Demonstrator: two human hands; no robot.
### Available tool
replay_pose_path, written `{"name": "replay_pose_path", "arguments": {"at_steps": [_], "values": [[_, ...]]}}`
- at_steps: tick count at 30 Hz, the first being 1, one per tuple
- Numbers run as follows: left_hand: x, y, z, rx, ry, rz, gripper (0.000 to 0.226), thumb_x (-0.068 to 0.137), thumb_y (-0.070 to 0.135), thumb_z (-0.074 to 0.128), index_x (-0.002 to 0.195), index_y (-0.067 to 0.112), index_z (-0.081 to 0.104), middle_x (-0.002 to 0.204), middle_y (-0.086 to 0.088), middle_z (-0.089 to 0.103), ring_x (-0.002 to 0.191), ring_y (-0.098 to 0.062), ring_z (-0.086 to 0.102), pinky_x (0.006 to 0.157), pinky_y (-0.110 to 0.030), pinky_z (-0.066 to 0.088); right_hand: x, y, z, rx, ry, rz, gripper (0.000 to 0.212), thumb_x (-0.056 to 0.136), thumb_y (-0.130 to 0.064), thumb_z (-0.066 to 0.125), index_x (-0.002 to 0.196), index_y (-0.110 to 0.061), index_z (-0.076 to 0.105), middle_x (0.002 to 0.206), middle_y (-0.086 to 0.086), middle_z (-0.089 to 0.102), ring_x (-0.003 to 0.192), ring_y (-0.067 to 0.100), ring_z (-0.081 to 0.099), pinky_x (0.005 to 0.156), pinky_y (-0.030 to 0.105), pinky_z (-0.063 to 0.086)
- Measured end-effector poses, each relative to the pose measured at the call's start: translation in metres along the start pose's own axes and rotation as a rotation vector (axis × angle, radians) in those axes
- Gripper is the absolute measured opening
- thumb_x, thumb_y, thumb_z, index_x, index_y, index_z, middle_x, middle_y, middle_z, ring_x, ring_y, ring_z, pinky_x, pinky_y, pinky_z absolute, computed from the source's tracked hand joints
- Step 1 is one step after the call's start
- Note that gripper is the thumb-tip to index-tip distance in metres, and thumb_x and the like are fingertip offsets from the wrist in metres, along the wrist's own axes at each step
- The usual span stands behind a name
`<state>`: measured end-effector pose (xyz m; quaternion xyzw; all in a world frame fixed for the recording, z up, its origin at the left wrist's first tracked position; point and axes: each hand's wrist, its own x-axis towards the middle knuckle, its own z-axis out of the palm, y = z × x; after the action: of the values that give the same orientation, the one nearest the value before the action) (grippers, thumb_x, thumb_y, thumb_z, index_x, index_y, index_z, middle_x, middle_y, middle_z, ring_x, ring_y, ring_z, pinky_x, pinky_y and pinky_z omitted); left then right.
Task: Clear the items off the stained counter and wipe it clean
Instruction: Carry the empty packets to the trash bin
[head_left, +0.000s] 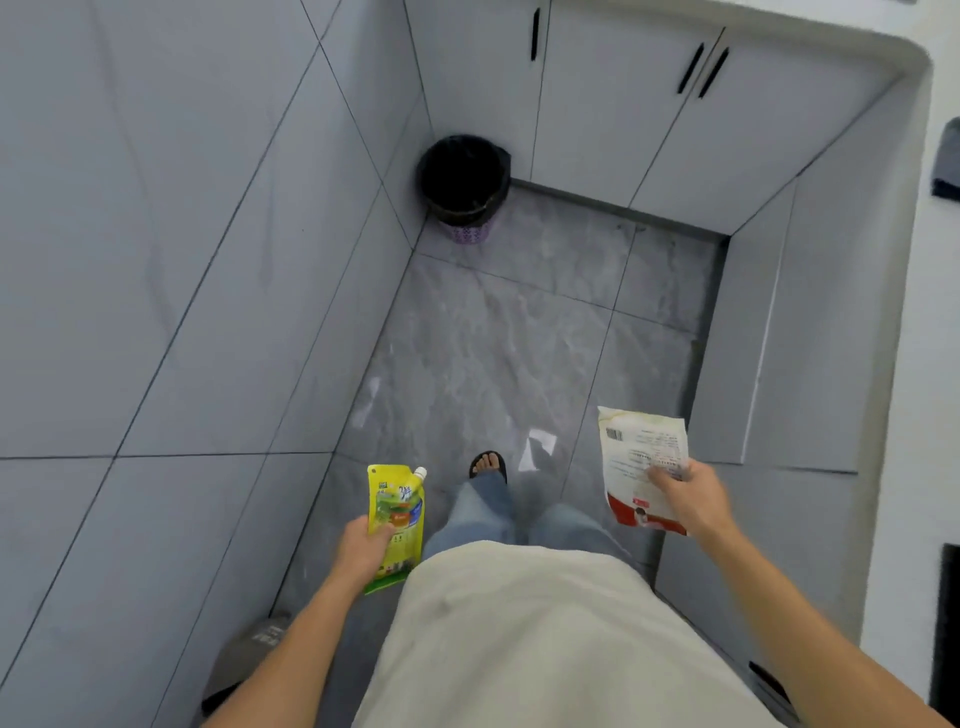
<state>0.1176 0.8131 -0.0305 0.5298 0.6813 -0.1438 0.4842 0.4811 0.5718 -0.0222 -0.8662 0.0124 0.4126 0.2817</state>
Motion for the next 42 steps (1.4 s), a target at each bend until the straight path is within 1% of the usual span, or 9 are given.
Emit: {"name": "replay_pose_path", "arguments": {"at_steps": [4, 10, 19, 23, 27, 29, 33, 39, 42], "values": [[0.037, 0.083, -0.024, -0.014, 0.011, 0.070, 0.014, 0.099, 0.012, 0.063, 0.096, 0.001, 0.071, 0.105, -0.024, 0.075, 0.103, -0.039, 0.071, 0.091, -0.044, 0.054, 0.021, -0.021, 0.001, -0.059, 0.069, 0.064, 0.036, 0.100, -0.024, 0.069, 0.133, -0.009, 0.069, 0.122, 0.017, 0.073, 0.098, 0.041, 0.074, 0.077, 0.059, 0.064], [0.098, 0.203, -0.045, 0.028, 0.025, 0.173, 0.024, 0.101, 0.018, 0.063, 0.109, 0.000, 0.075, 0.111, -0.021, 0.076, 0.106, -0.038, 0.071, 0.097, -0.050, 0.055, 0.066, -0.053, -0.011, -0.107, 0.112, 0.151, 0.034, 0.101, -0.022, 0.067, 0.133, -0.009, 0.069, 0.122, 0.019, 0.073, 0.090, 0.043, 0.074, 0.062, 0.057, 0.065], [0.146, 0.297, -0.065, 0.045, 0.038, 0.106, 0.018, 0.101, 0.013, 0.060, 0.104, 0.001, 0.073, 0.104, -0.018, 0.076, 0.100, -0.037, 0.071, 0.091, -0.045, 0.057, 0.179, -0.207, -0.019, -0.174, 0.045, 0.005, 0.039, 0.103, -0.026, 0.065, 0.140, -0.010, 0.065, 0.135, 0.015, 0.070, 0.113, 0.040, 0.070, 0.088, 0.053, 0.063], [0.156, 0.308, -0.077, 0.051, 0.051, 0.029, 0.016, 0.102, 0.013, 0.060, 0.097, 0.003, 0.071, 0.098, -0.016, 0.073, 0.090, -0.034, 0.068, 0.079, -0.037, 0.051, 0.221, -0.291, -0.009, -0.193, -0.001, -0.076, 0.042, 0.104, -0.029, 0.064, 0.142, -0.012, 0.064, 0.137, 0.012, 0.069, 0.107, 0.035, 0.073, 0.071, 0.038, 0.064], [0.168, 0.314, -0.091, 0.035, 0.056, -0.061, 0.024, 0.101, 0.010, 0.061, 0.078, 0.016, 0.063, 0.090, -0.013, 0.070, 0.082, -0.030, 0.064, 0.067, -0.031, 0.044, 0.255, -0.367, 0.007, -0.197, -0.029, -0.145, 0.042, 0.104, -0.030, 0.064, 0.142, -0.014, 0.063, 0.136, 0.009, 0.070, 0.086, 0.020, 0.070, 0.051, 0.022, 0.054], [0.180, 0.318, -0.101, 0.038, 0.046, -0.112, 0.022, 0.101, 0.010, 0.061, 0.080, 0.014, 0.065, 0.092, -0.015, 0.072, 0.087, -0.033, 0.066, 0.074, -0.035, 0.048, 0.270, -0.398, 0.016, -0.197, -0.052, -0.155, 0.043, 0.104, -0.030, 0.064, 0.143, -0.015, 0.062, 0.137, 0.008, 0.069, 0.088, 0.023, 0.073, 0.051, 0.024, 0.057], [0.218, 0.337, -0.129, 0.040, 0.007, -0.145, 0.019, 0.102, 0.016, 0.060, 0.110, 0.005, 0.074, 0.110, -0.019, 0.076, 0.104, -0.039, 0.070, 0.096, -0.047, 0.056, 0.297, -0.454, 0.036, -0.187, -0.056, -0.171, 0.041, 0.104, -0.029, 0.064, 0.143, -0.017, 0.064, 0.134, 0.006, 0.071, 0.091, 0.025, 0.075, 0.059, 0.035, 0.065], [0.293, 0.404, -0.179, 0.096, 0.003, -0.105, 0.022, 0.101, 0.019, 0.063, 0.111, 0.003, 0.074, 0.113, -0.022, 0.075, 0.105, -0.040, 0.069, 0.093, -0.043, 0.054, 0.317, -0.498, 0.064, -0.201, -0.001, -0.128, 0.044, 0.103, -0.031, 0.065, 0.145, -0.016, 0.062, 0.138, 0.007, 0.069, 0.080, 0.014, 0.068, 0.045, 0.018, 0.053], [0.325, 0.451, -0.199, 0.114, -0.009, -0.052, 0.026, 0.100, 0.020, 0.062, 0.115, 0.003, 0.074, 0.115, -0.021, 0.075, 0.108, -0.040, 0.069, 0.092, -0.041, 0.054, 0.318, -0.502, 0.070, -0.195, 0.031, -0.056, 0.044, 0.102, -0.032, 0.066, 0.143, -0.016, 0.063, 0.137, 0.009, 0.069, 0.079, 0.015, 0.068, 0.046, 0.021, 0.055]]}}
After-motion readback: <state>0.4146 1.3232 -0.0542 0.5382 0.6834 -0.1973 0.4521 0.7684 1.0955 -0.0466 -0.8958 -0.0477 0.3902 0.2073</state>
